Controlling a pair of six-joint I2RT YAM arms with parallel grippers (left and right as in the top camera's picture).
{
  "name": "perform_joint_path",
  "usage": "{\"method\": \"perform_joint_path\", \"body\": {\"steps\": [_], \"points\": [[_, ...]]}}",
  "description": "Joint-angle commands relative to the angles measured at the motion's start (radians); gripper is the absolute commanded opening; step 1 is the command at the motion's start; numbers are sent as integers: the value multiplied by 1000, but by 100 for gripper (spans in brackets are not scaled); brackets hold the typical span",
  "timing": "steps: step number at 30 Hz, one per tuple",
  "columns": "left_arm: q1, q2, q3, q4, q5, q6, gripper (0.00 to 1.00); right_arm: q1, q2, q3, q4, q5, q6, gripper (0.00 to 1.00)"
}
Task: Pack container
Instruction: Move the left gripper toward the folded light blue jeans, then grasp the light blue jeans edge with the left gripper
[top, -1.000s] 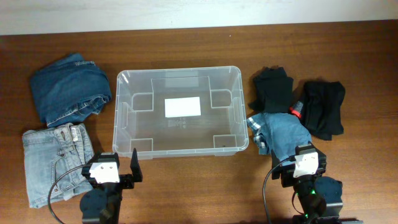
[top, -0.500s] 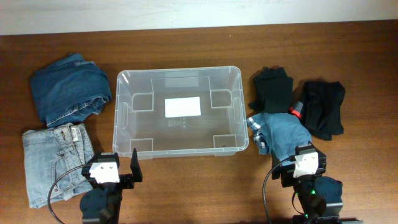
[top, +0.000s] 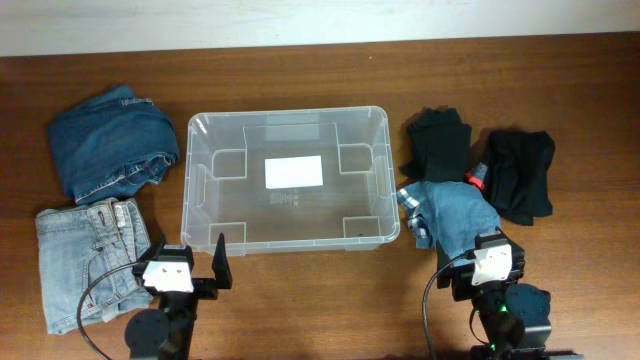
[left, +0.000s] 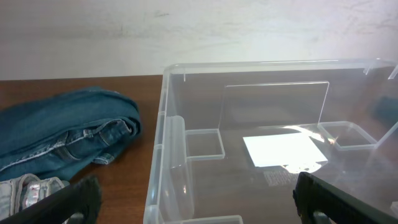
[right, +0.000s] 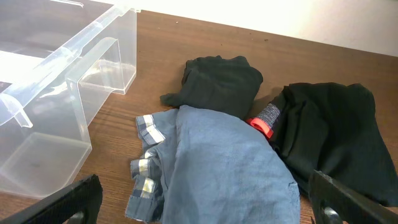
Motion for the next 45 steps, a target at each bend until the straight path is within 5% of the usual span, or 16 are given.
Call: {"method": "perform_joint_path", "body": {"steps": [1,8,18,21,25,30,34,39,45], "points": [[-3,24,21,3,8,-25,99,-7,-7,-7,-1,-5,8,98],[4,313,363,-188,-206,-190,99,-7,-7,-7,-1,-5,8,98],[42,920,1088,-516,-51,-21,99,-7,-7,-7,-1,-5,8,98],[51,1014,1221,-599,-171,-20,100,-7,-7,-7,-1,-5,8,98],[167,1130,1349,-788,-408,-210,99,-7,-7,-7,-1,-5,8,98],[478,1278,1375,-893,-170,-202,99,-7,-7,-7,-1,-5,8,99],[739,1445,1375,-955,115,-28,99,-7,-7,-7,-1,-5,8,99],[914,1637,1375,-1019,169,80,96,-7,-7,-7,-1,-5,8,99],[1014,1800,1375,-921,174,107,91,-7,-7,-7,-1,-5,8,98]]}}
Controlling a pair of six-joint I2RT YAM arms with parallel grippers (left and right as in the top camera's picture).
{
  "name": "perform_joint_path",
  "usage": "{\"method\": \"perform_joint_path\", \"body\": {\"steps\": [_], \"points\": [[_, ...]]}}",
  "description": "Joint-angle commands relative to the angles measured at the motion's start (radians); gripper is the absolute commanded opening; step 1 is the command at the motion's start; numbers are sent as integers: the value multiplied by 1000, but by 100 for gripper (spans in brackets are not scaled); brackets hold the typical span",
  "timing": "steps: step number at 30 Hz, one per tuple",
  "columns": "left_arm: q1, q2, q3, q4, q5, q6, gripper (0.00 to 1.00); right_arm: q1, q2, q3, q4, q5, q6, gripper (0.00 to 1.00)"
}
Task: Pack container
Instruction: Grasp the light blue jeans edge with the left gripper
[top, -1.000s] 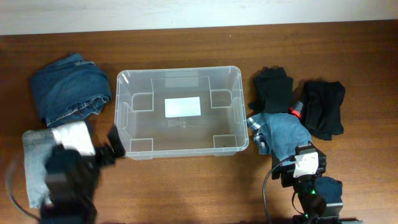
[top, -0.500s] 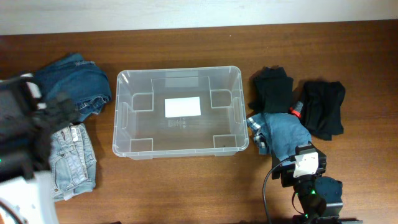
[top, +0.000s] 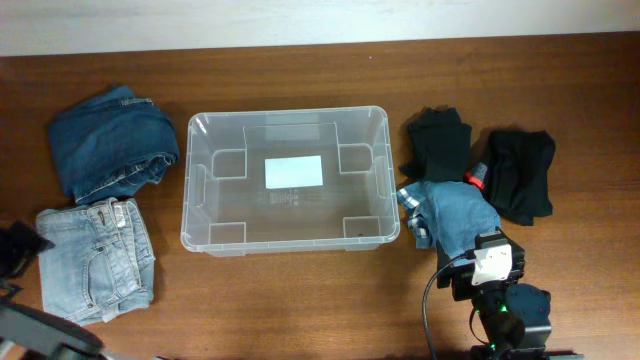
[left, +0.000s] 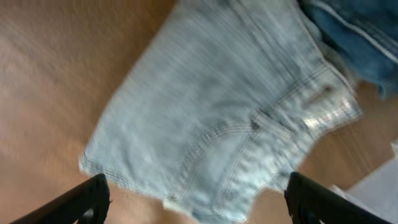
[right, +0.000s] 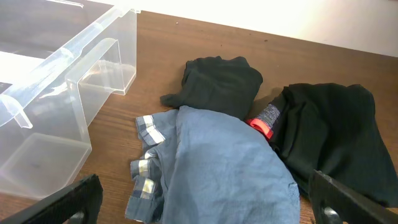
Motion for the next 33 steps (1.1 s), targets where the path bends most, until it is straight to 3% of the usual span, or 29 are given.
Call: {"method": "perform_joint_path", "body": {"steps": [1,5,8,13,18,25,31,33], "points": [[46,78,10,55,44,54,91,-7,-7,-6,-4,-5,8,99],[69,142,10,124,-20,74,99,-7,-7,-6,-4,-5,8,98],[80,189,10,158,-11,100,99,-7,-7,-6,-4,-5,8,98],[81,293,10,174,164,257,99,-7,-7,-6,-4,-5,8,98],[82,357,10,196,163,262,98,-7,-7,-6,-4,-5,8,98],[79,446,8,179,346,394,89,-7,-7,-6,-4,-5,8,99],[51,497,5,152,387,435,72,-7,-7,-6,-4,-5,8,99],[42,507,5,146,390,443,59,-7,-7,-6,-4,-5,8,99]]}}
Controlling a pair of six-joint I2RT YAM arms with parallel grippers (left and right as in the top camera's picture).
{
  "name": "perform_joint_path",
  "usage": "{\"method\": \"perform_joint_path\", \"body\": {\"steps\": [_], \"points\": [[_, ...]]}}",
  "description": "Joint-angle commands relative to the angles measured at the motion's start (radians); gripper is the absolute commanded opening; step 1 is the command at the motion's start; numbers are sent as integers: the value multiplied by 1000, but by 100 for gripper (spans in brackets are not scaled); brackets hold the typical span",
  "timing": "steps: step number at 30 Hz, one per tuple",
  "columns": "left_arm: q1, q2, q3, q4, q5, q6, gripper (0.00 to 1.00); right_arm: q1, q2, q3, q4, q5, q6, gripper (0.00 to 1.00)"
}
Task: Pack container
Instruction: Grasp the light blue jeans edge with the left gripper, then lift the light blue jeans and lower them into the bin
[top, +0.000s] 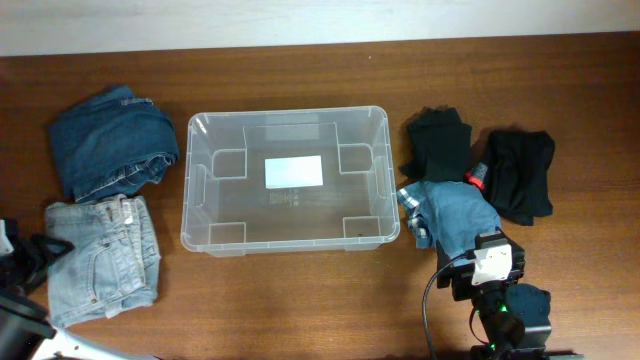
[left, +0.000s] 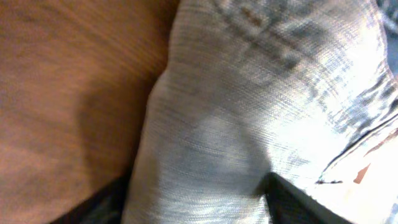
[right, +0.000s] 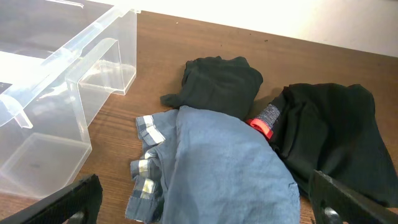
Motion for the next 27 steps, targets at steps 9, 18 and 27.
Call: {"method": "perform_joint_path", "body": {"steps": [9,18,27], "points": [[-40,92,-35,-64,99,60,38,-7,-7,-6,-4,-5,7,98],[-31,92,38,-272,229,148,0,-7,-7,-6,-4,-5,7,98],[-37,-84,406,-591,352,231,0,-7,-7,-6,-4,-5,7,98]]}}
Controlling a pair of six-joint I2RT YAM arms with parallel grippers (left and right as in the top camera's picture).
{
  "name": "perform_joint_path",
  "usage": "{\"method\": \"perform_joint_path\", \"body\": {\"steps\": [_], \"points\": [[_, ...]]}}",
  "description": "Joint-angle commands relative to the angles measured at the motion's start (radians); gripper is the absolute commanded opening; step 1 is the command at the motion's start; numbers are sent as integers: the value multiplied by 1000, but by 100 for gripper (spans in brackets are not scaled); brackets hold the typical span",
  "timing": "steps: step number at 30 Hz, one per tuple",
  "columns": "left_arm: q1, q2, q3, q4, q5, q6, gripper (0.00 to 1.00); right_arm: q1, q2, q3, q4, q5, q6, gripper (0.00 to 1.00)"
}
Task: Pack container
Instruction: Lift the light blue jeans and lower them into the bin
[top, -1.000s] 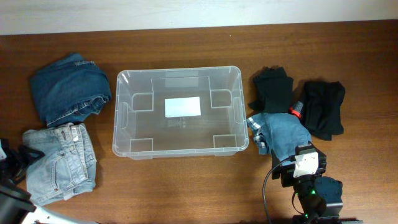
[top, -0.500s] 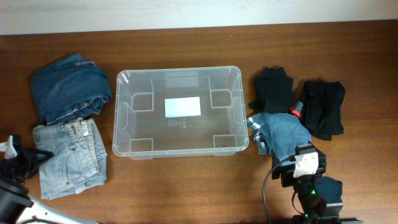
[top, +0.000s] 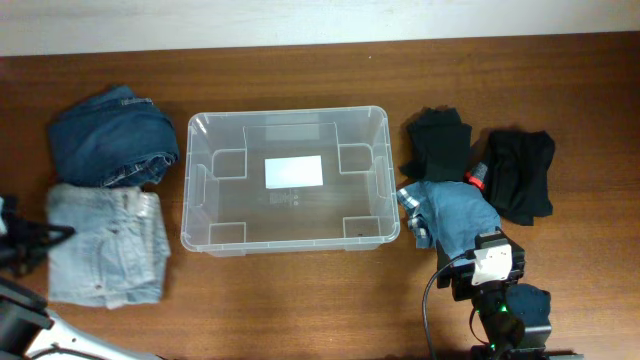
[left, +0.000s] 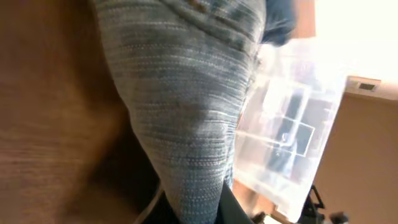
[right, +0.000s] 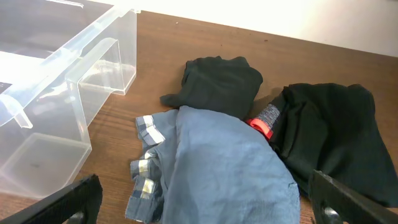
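Observation:
The clear plastic container (top: 285, 180) stands mid-table with only a white label inside. To its left lie the light jeans (top: 105, 245), folded. My left gripper (top: 42, 238) is at their left edge and shut on it. In the left wrist view the light denim (left: 186, 112) runs down into my closed left gripper (left: 193, 210), with the container (left: 286, 130) beyond. My right gripper (top: 486, 262) stays open at the front right, its fingers wide apart over a blue garment (right: 217, 168).
Dark blue jeans (top: 110, 135) lie bunched behind the light pair. Right of the container are a black garment (top: 438, 140), a second black garment (top: 522, 175) and a red-and-grey sock (right: 264, 118) between them. The container wall (right: 93, 59) stands left of the blue garment.
My left gripper has shut on the left edge of the light jeans. The jeans have shifted a little toward the back and look more squared. The right arm has not moved.
At first my left gripper rested open in front of the container, facing it. Then it was out at the table's left edge, open beside the light jeans. Then the denim was between its fingers, and now it is shut on it. The right gripper stayed put throughout.

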Motion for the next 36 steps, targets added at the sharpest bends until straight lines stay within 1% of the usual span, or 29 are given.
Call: {"method": "perform_joint_path", "body": {"steps": [1,4,7,8,10,12,14,18,19,21,24,26,27,30,32,35,36], "points": [[-6,-189,159,-56,116,45,0,-7,-7,-6,-4,-6,8,99],[-27,-309,219,-71,168,45,0,-7,-7,-6,-4,-6,8,98],[-65,-434,231,-61,245,45,0,-7,-7,-6,-4,-6,8,98],[-95,-500,231,-50,280,43,0,-7,-7,-6,-4,-6,8,98],[-143,-573,231,-23,313,8,0,-7,-7,-6,-4,-6,8,98],[-204,-634,231,21,336,-75,0,-7,-7,-6,-4,-6,8,98],[-265,-675,231,69,343,-184,0,-7,-7,-6,-4,-6,8,98],[-432,-726,231,171,328,-402,1,-7,-7,-6,-4,-6,8,99],[-478,-731,231,199,303,-462,1,-7,-7,-6,-4,-6,8,98],[-586,-733,231,270,208,-589,1,-7,-7,-6,-4,-6,8,98],[-752,-728,229,363,0,-762,1,-7,-7,-6,-4,-6,8,98],[-910,-712,227,431,-170,-901,1,-7,-7,-6,-4,-6,8,98],[-974,-703,227,453,-230,-945,0,-7,-7,-6,-4,-6,8,98],[-1133,-671,227,479,-384,-1026,1,-7,-7,-6,-4,-6,8,98],[-1218,-647,227,479,-462,-1049,0,-7,-7,-6,-4,-6,8,98],[-1334,-595,225,481,-540,-1086,1,-7,-7,-6,-4,-6,8,98],[-1394,-557,220,493,-557,-1109,1,-7,-7,-6,-4,-6,8,98]]}}
